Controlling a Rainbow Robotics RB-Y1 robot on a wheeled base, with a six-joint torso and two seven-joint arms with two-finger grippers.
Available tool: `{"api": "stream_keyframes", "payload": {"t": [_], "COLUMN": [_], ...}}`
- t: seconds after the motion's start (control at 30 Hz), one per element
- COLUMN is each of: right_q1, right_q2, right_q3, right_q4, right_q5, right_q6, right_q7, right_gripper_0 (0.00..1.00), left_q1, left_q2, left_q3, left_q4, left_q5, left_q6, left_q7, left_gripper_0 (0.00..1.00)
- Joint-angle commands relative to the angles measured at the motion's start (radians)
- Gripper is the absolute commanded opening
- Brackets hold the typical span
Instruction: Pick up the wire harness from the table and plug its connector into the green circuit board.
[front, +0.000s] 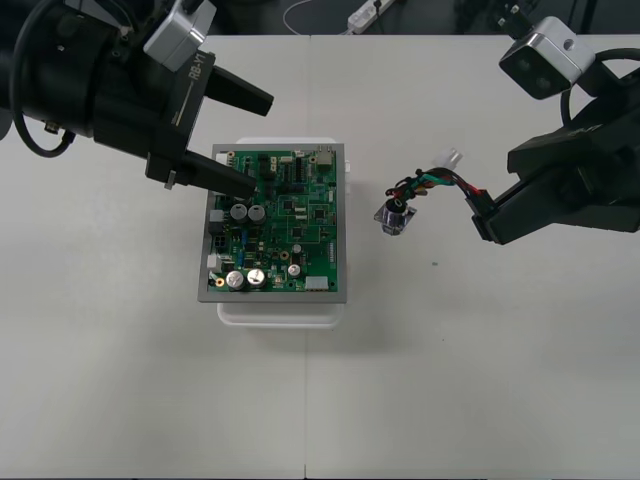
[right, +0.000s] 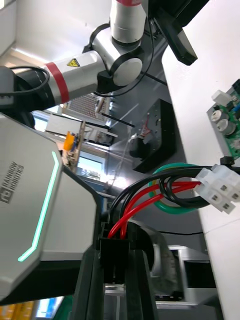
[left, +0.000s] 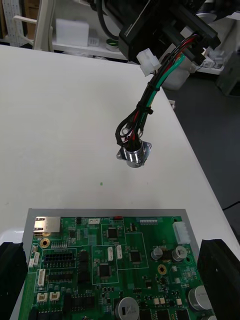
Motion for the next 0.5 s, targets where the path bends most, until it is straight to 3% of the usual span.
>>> {"api": "stream_keyframes", "payload": {"t": [0.03,0.5], "right_q1": [0.007,0.016], "right_q2": [-0.041,-0.041], "right_q3": [-0.033,0.028], "right_q4": [-0.007,0.021], "right_q5": [-0.027,-0.095], "right_q6": [-0.004,-0.004], "right_q7": [-0.043,-0.1], "right_gripper_0": [0.0,0.0], "left_q1": [-0.037,-0.039], "left_q2": [0.052,0.071], "left_q3": [0.024,0.094], "left_q4": [-0.004,0.049], "left_q5": [0.063,0.193], "left_q6": [-0.031,-0.031], "left_q7": [0.037,0.006], "left_gripper_0": [1.0,1.0]}}
